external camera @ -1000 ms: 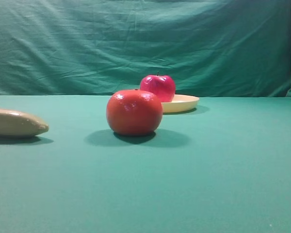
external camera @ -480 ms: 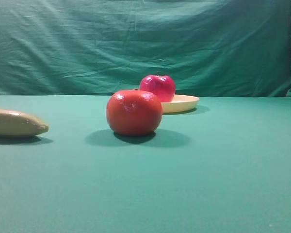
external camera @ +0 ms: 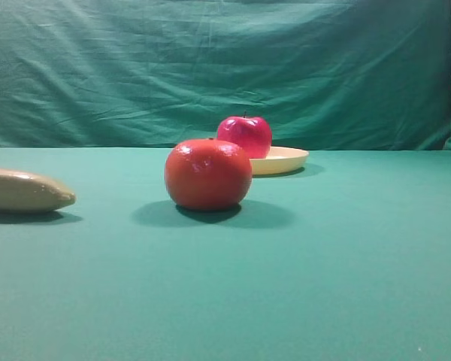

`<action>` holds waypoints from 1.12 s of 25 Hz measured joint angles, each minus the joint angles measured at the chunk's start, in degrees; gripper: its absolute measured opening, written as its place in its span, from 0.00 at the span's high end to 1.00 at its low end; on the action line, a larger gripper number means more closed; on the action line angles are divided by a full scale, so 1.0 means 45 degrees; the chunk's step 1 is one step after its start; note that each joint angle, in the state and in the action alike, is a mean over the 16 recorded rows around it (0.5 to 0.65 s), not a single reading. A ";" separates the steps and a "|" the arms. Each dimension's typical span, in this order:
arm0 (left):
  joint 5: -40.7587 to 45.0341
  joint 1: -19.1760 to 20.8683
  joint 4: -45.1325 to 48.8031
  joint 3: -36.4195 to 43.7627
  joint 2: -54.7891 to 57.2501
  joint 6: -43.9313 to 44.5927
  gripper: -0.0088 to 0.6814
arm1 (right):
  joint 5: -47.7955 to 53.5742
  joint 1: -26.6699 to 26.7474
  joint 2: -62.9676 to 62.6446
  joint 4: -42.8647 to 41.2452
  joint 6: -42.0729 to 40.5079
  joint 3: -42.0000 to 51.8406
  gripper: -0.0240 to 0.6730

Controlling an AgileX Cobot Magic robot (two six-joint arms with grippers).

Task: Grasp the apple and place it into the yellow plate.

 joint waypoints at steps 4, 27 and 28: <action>0.0000 0.0000 0.0000 0.0000 0.0000 0.0000 0.76 | -0.0781 -0.0625 -0.0892 0.0135 0.0087 0.1539 0.97; 0.0000 0.0000 0.0000 0.0000 0.0000 0.0000 0.76 | -0.2438 -0.1828 -0.1805 0.0705 0.0413 0.5201 0.97; 0.0000 0.0000 0.0000 0.0000 0.0000 0.0000 0.76 | -0.2440 -0.1828 -0.1805 0.0705 0.0413 0.5203 0.97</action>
